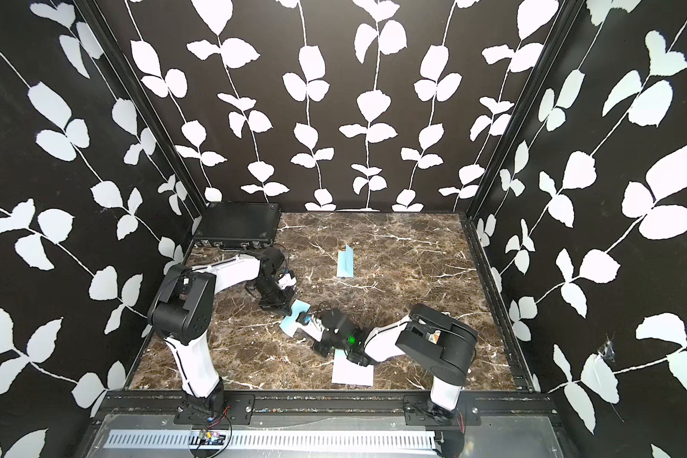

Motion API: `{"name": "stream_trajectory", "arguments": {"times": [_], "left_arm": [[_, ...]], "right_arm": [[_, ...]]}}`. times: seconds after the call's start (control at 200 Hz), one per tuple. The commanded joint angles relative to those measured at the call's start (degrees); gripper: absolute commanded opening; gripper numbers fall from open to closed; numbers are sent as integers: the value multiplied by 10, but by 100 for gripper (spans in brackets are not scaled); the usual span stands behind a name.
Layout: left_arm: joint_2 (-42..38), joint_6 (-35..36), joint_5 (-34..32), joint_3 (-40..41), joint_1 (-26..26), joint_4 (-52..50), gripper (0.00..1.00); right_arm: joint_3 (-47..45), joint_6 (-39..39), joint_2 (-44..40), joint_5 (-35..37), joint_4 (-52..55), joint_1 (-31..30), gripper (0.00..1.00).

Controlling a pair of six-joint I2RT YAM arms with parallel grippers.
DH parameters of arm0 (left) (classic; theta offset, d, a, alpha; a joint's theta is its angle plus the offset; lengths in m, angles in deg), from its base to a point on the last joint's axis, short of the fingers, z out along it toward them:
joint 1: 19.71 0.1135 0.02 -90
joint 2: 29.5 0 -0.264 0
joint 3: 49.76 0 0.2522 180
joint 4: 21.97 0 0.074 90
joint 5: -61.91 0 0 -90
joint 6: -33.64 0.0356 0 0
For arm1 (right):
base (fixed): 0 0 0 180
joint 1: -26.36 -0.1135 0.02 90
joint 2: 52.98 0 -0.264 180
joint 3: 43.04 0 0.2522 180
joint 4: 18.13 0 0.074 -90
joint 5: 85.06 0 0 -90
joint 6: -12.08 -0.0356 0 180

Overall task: Fold the square paper along the opposite sides
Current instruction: Smooth out the paper at the center of the board.

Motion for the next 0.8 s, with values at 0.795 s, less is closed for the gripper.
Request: {"name": "stream_trajectory", "arguments": {"times": [0.795], "left_arm": [[-8, -5, -16, 2, 0, 0, 0]], "right_arm": [[89, 68, 160, 95, 77, 49, 0]]}}
